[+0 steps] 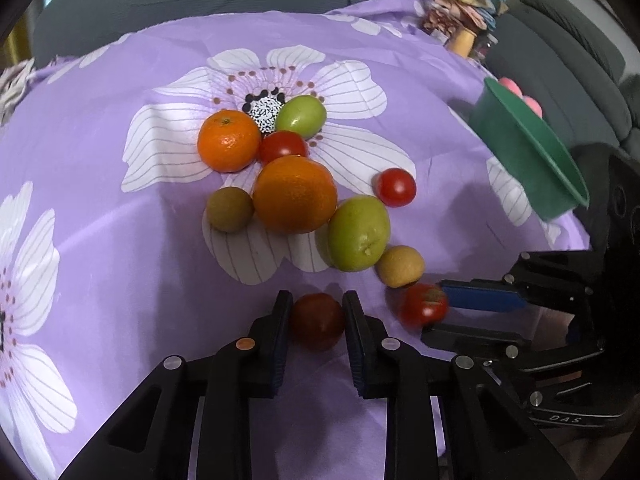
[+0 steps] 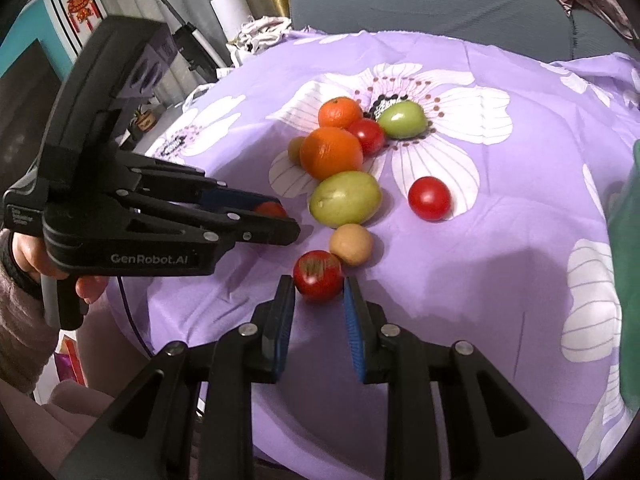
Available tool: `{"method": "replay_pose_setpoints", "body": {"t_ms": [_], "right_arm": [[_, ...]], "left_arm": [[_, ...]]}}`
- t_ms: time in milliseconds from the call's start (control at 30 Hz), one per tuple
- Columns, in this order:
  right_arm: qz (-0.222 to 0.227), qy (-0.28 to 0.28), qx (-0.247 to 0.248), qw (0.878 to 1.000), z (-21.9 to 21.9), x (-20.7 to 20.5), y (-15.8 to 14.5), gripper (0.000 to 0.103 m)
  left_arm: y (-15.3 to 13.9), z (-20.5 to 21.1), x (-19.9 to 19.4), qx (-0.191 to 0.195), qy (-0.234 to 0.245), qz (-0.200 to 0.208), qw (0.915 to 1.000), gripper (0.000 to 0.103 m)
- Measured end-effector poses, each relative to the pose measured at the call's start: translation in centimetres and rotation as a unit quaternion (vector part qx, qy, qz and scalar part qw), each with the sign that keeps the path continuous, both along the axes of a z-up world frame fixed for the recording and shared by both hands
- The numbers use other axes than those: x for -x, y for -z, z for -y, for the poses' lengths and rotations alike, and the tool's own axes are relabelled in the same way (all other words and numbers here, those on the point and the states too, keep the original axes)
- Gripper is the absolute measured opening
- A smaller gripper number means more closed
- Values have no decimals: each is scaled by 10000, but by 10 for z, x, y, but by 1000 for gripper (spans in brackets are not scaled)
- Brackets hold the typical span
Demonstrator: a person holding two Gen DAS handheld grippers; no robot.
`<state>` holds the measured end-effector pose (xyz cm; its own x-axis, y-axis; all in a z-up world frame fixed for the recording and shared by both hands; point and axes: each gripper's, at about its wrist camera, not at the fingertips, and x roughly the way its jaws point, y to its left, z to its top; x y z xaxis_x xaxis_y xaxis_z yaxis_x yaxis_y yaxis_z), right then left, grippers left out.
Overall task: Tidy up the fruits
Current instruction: 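Carry the red tomato and yellow-brown fruit with both tools over the green bowl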
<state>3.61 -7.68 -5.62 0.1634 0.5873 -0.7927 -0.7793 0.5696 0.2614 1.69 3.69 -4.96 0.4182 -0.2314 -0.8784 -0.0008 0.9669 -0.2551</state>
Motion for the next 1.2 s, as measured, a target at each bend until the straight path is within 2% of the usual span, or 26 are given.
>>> {"method": "replay_pose_setpoints", "body": {"t_ms": [33, 167, 400, 600, 867, 1067, 1200], "right_arm": [[13, 12, -60, 10000, 3, 0, -2, 19], [30, 53, -111, 9999, 9, -1, -6, 19], [-82, 25, -87, 9999, 7, 1, 0, 19], [-126, -51, -156, 9998, 5, 1, -2, 23], [-165, -101, 3, 9998, -5, -2, 5, 32], [-89, -95, 84, 9999, -6, -8, 1, 32], [37, 223, -13, 9997, 12, -21, -10, 32]], "left_arm": [[-2, -1, 2, 48, -31, 10, 10000, 26], [-9, -4, 8, 246, -142, 74, 9996, 26], [-8, 2, 12, 258, -141, 9, 9996, 26], [-5, 6, 8, 242, -90, -45, 9997, 26], [-3, 4, 10, 269, -81, -56, 9996, 26], [-3, -1, 10, 345, -29, -28, 9994, 26], [-4, 0, 10, 375, 2, 3, 9993, 26]]}}
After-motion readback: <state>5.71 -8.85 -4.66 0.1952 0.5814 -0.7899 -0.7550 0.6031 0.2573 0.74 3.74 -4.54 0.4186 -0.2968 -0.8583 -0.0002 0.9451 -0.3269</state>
